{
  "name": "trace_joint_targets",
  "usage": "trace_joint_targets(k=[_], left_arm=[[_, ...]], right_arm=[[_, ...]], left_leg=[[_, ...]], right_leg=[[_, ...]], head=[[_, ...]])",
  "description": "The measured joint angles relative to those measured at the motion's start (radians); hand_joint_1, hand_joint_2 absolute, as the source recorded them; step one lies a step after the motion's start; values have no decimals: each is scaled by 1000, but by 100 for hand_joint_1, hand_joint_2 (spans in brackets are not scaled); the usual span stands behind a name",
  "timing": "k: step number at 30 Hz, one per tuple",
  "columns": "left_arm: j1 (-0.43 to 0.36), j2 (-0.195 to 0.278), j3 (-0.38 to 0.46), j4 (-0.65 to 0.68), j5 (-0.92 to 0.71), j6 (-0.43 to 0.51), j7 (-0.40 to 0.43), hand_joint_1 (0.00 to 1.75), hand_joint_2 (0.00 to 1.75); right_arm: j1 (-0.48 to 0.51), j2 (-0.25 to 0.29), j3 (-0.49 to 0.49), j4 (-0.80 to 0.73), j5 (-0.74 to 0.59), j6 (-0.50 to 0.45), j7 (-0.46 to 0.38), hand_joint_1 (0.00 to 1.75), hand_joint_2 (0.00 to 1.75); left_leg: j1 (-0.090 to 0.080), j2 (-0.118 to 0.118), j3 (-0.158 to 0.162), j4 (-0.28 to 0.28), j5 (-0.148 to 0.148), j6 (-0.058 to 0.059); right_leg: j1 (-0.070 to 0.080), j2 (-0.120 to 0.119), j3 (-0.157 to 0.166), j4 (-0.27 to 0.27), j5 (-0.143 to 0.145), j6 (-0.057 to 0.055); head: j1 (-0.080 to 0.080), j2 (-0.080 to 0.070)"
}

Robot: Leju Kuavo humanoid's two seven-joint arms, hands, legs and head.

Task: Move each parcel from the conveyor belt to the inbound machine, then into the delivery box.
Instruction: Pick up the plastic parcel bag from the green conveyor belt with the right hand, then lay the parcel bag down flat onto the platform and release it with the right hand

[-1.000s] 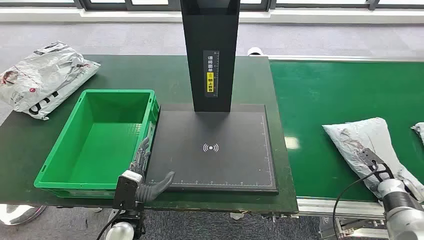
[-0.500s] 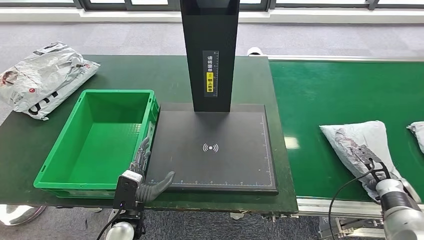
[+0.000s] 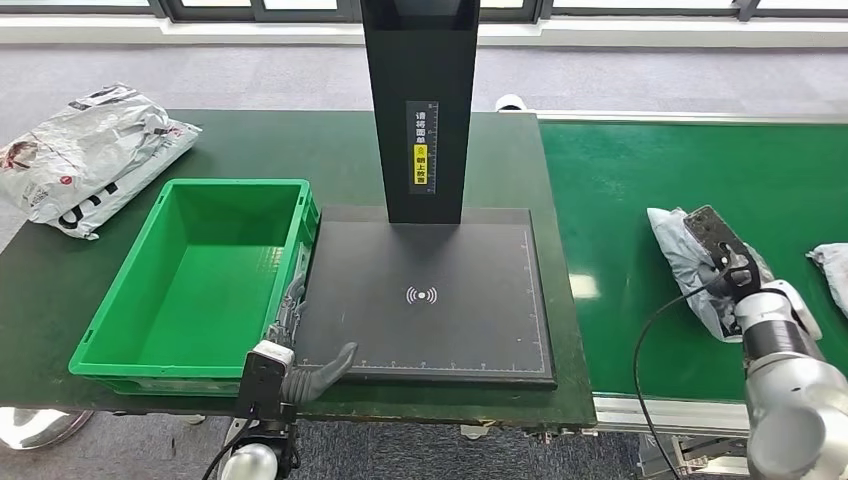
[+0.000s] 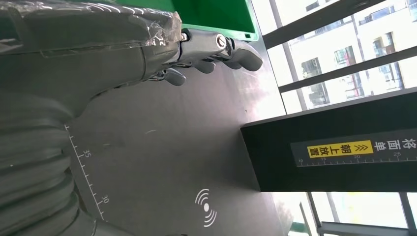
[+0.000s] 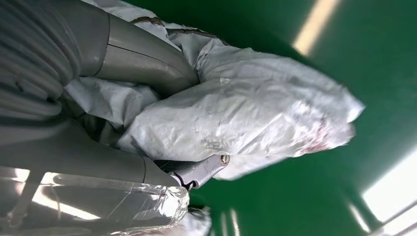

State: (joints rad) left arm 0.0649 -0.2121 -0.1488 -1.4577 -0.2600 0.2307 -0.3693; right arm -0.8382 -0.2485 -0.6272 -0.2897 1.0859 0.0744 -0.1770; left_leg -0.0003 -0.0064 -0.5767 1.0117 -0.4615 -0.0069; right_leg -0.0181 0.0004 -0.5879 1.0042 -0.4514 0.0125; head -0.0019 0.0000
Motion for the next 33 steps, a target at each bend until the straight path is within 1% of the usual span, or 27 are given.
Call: trace_joint_targets(k=[2,4,10,13,15,17,19,22,25,28,30,33], left_arm=[[-1,-6,2,1,-9,0,0,0,175],[-2,-12,4,1,-14,0,1,0,175],[-5,-19,9,1,-23,-1,3,0,175],[-5,-20,12,1,-24,-3,4,0,175],[-5,-20,14,0,-26,-11,8,0,175],[-5,-21,15,-1,-35,-23,14,0,175],[-5,-25,16,0,-46,-31,19,0,175],[-12,-35,16,4,-60,-40,22,0,175],[-27,-39,16,17,-67,-49,24,0,175],[-39,-40,16,31,-70,-54,24,0,175],[-42,-40,16,38,-71,-55,24,0,175],[-44,-40,16,44,-72,-56,24,0,175]], right_arm=[[-14,18,6,-11,-3,-6,-45,175,175],[-24,35,15,-23,-5,-9,-72,175,175],[-32,62,42,-47,-32,-9,-85,175,175],[-24,72,67,-66,-84,0,-127,175,175],[1,84,105,-111,-158,22,-160,175,175],[49,106,168,-200,-262,54,-161,175,175],[111,130,249,-311,-379,81,-134,175,175],[187,155,398,-463,-542,116,-98,175,175],[215,174,564,-577,-663,138,-75,175,175],[218,188,702,-652,-726,134,-59,175,175],[218,191,764,-683,-744,130,-54,175,175],[217,193,830,-714,-769,128,-55,175,175]], left_leg=[[0,-1,-1,0,0,0],[0,-1,-1,0,0,0],[0,-2,-1,0,0,0],[0,-2,-2,0,0,0],[0,-1,-1,0,0,0],[0,-1,-1,0,0,0],[0,-1,-2,0,0,0],[0,-1,-3,-1,0,0],[0,2,-3,-1,0,0],[1,2,-3,-1,1,-1],[1,0,-3,-1,1,-1],[1,0,-4,-1,1,-1]], right_leg=[[0,-1,0,0,0,0],[0,-1,-1,0,0,0],[0,-2,-1,0,-1,0],[0,-2,-1,0,0,0],[0,-1,-1,0,0,0],[0,-1,-1,0,-1,0],[0,-1,-2,0,-1,0],[0,0,-3,0,-1,0],[0,2,-5,1,0,-1],[1,2,-5,1,0,-1],[1,1,-5,1,0,-1],[1,1,-5,0,0,-1]], head=[[0,0],[0,0],[0,0],[0,0],[0,0],[0,0],[0,0],[0,0],[0,0],[0,0],[0,0],[0,0]])
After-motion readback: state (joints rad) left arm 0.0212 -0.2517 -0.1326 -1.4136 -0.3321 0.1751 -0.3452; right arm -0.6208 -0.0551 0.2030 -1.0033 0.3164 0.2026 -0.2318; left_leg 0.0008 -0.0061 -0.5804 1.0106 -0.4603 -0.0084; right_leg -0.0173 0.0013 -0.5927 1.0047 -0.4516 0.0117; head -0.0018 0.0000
